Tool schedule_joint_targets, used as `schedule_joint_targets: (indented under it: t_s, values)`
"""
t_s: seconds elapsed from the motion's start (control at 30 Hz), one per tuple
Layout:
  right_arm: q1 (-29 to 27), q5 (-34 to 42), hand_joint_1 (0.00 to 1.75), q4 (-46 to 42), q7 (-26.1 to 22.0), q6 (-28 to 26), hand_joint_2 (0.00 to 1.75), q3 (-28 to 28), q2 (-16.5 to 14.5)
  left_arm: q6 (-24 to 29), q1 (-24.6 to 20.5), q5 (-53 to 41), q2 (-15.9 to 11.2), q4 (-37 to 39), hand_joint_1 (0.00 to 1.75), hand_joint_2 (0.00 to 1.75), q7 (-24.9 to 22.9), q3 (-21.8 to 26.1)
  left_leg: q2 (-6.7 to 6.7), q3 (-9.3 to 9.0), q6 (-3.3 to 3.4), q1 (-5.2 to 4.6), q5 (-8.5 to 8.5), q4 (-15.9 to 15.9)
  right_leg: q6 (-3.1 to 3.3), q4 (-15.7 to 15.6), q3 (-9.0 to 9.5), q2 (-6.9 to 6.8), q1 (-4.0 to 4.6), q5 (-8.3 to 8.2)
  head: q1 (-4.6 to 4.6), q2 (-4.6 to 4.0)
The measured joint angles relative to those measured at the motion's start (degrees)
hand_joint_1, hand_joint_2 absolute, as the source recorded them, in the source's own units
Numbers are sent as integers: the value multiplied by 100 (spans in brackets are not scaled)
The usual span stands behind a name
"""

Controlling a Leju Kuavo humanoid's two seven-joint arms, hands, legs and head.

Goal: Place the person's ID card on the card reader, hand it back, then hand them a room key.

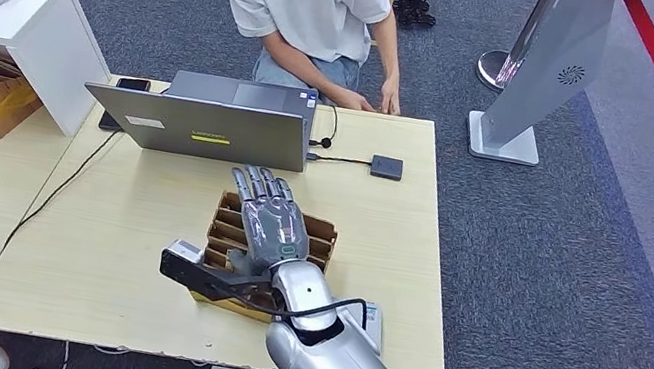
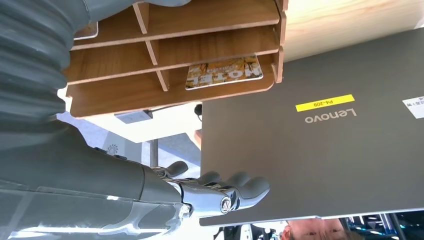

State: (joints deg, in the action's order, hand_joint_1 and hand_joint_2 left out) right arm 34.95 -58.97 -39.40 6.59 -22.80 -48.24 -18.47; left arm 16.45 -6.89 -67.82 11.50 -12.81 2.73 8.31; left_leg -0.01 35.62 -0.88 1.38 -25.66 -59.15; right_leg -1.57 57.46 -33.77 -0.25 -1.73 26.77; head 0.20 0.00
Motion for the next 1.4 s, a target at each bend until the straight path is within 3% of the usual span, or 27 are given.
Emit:
schedule_joint_targets:
  t_s: [0.87, 0.93, 1.0, 1.07, 1.4]
  values:
    - [188, -104, 5, 283, 177, 107, 175, 0, 2, -38, -1, 45, 31, 0, 0, 0, 46, -15, 0, 0, 0, 0, 0, 0, 0, 0, 0, 0, 0, 0, -1, 0]
    - [204, -101, 24, 308, 179, 121, 175, 0, 2, -38, -1, 48, 36, 0, 0, 0, 48, -17, 0, 0, 0, 0, 0, 0, 0, 0, 0, 0, 0, 0, -1, 0]
    - [218, -100, 68, 333, 181, 133, 175, 0, 2, -38, -1, 54, 38, 0, 0, 0, 50, -19, 0, 0, 0, 0, 0, 0, 0, 0, 0, 0, 0, 0, 0, 0]
    - [231, -94, 96, 354, 183, 146, 175, 1, 2, -39, -1, 60, 40, 0, 0, 0, 50, -21, 0, 0, 0, 0, 0, 0, 0, 0, 0, 0, 0, 0, 0, 0]
    - [251, -48, 103, 389, 181, 175, 175, 13, 2, -42, -1, 71, 42, 0, 0, 0, 50, -60, 0, 0, 0, 0, 0, 0, 0, 0, -1, 0, 0, 0, 0, 0]
